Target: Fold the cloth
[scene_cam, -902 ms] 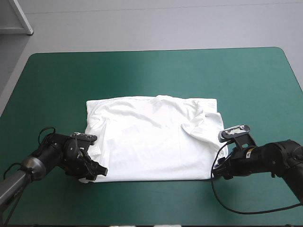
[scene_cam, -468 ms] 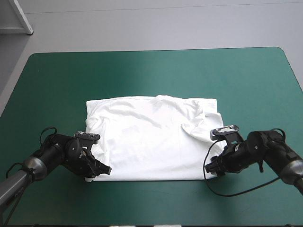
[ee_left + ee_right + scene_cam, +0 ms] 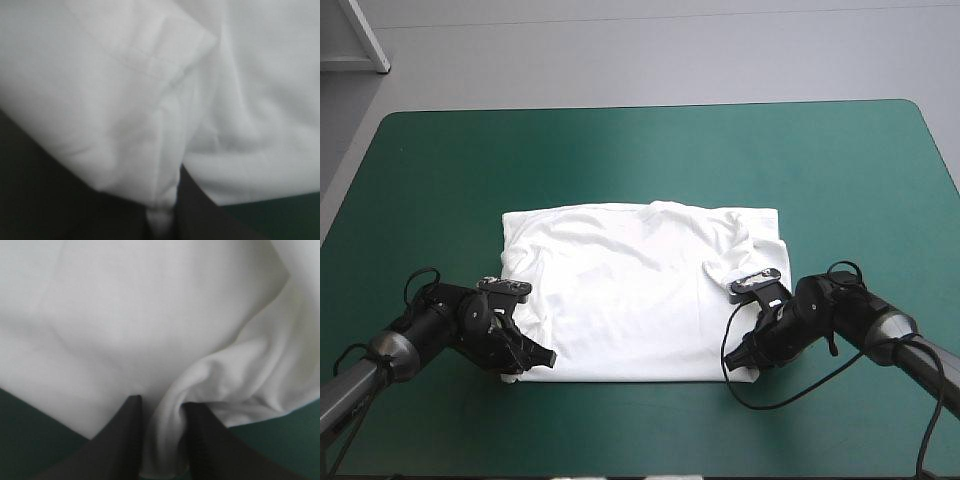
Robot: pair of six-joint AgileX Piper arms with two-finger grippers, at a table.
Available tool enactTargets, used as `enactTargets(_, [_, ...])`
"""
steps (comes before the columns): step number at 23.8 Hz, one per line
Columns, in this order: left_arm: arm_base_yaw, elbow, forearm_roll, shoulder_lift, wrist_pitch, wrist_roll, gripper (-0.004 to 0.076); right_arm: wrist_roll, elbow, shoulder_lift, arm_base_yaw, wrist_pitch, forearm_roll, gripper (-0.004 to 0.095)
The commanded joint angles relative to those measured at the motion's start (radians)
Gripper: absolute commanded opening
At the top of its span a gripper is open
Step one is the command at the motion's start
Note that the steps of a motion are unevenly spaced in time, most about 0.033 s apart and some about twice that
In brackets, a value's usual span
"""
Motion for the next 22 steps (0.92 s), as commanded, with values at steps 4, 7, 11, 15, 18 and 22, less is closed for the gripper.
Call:
enactTargets(4, [-0.009, -0.019, 0.026, -0.03, -0.059, -0.004, 0.0019, 0.047, -0.009, -0.012, 0.019, -0.053, -0.069, -0.0015])
enactTargets(7, [-0.009, -0.038, 0.061, -0.044, -0.01, -0.016, 0.0019, 0.114, -0.009, -0.026, 0.019, -0.034, -0.172, -0.0017])
enactTargets(11, [-0.009, -0.076, 0.069, -0.073, 0.071, -0.016, 0.0019, 0.151, -0.009, -0.054, 0.019, 0.012, -0.226, -0.0017])
enactTargets(15, [-0.009, -0.108, 0.059, -0.131, 0.156, -0.016, 0.0019, 0.15, -0.009, -0.109, 0.019, 0.042, -0.203, -0.0017])
enactTargets(18, [-0.009, -0.144, 0.056, -0.136, 0.195, -0.031, 0.0019, 0.101, -0.042, -0.137, 0.019, 0.04, -0.138, -0.0018])
enactTargets(22, [-0.009, -0.274, 0.109, -0.105, 0.192, -0.035, 0.0019, 0.086, -0.194, -0.143, 0.019, -0.02, -0.151, -0.0017])
